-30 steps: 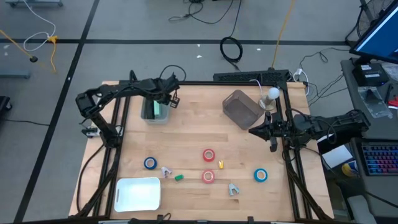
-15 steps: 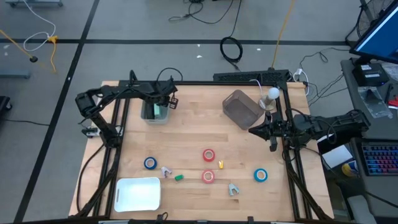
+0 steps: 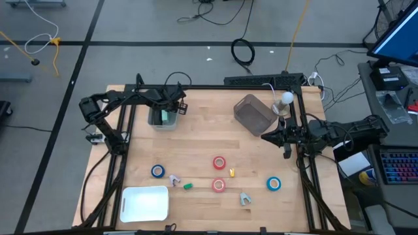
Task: Pick and place Stapler, Stapler remover, tape
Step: Put the top green stapler into the gray bin, then put the yellow staple into the gray bin
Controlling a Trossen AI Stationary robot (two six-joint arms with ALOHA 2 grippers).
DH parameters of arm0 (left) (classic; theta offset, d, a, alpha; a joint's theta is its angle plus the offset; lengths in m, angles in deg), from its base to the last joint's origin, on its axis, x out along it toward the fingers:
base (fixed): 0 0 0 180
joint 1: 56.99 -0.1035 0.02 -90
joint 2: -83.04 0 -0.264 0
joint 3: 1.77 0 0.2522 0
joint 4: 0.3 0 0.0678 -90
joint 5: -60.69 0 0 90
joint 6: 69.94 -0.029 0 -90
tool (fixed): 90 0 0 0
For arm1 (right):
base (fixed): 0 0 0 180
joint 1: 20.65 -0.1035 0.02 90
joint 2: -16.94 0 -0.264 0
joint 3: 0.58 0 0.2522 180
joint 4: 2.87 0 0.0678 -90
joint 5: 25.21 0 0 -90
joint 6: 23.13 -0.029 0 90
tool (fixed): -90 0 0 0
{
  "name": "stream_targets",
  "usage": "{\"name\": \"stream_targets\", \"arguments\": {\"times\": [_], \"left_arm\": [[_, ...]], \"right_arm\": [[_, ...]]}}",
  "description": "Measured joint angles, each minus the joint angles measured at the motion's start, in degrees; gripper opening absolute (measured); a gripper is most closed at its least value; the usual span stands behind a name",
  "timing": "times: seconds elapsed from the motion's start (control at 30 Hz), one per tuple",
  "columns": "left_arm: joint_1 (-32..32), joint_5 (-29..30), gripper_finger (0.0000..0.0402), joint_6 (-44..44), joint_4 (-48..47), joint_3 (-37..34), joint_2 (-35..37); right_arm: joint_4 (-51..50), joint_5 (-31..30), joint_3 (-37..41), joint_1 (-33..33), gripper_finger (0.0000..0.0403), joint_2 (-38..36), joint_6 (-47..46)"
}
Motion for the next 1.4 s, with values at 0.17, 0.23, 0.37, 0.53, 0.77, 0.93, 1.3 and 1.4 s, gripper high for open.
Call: {"name": "stream_targets", "arguments": {"times": [0.17, 0.23, 0.37, 0.53, 0.77, 0.93, 1.3, 1.4], "left_arm": [[0.02, 1.15, 0.0125, -0.06, 0.35, 0.00, 0.00], [0.00, 1.42, 0.0135, -0.05, 0.41, 0.00, 0.00], [0.00, 1.48, 0.0157, 0.01, 0.48, 0.00, 0.00], [0.00, 0.91, 0.0179, -0.17, 0.72, 0.06, 0.00], [0.45, -2.58, 0.0177, -2.08, 1.85, 3.01, 5.24], [4.20, -7.09, 0.0163, -4.43, 2.04, 6.17, 13.65], [22.84, -13.23, 0.0152, -5.06, 0.77, 6.45, 28.78], [28.24, -11.46, 0.0152, -5.55, -1.03, 6.40, 31.20]], "right_arm": [[-0.02, 0.00, 0.00, 0.00, 0.0004, 0.00, -0.02], [-0.01, 0.00, 0.00, 0.00, 0.0004, 0.02, -0.02], [0.00, 0.00, 0.00, 0.00, 0.0004, 0.00, -0.07], [-0.02, 0.02, 0.00, 0.00, 0.0004, 0.02, -1.15], [0.64, 0.06, 0.00, 0.00, 0.0004, 0.05, -1.51], [0.68, 3.02, 0.00, -0.02, 0.0004, 2.09, 2.20], [3.95, 10.40, 0.00, -0.14, 0.0004, 14.03, 12.31], [3.84, 13.63, 0.00, -0.13, 0.0004, 17.72, 15.37]]}}
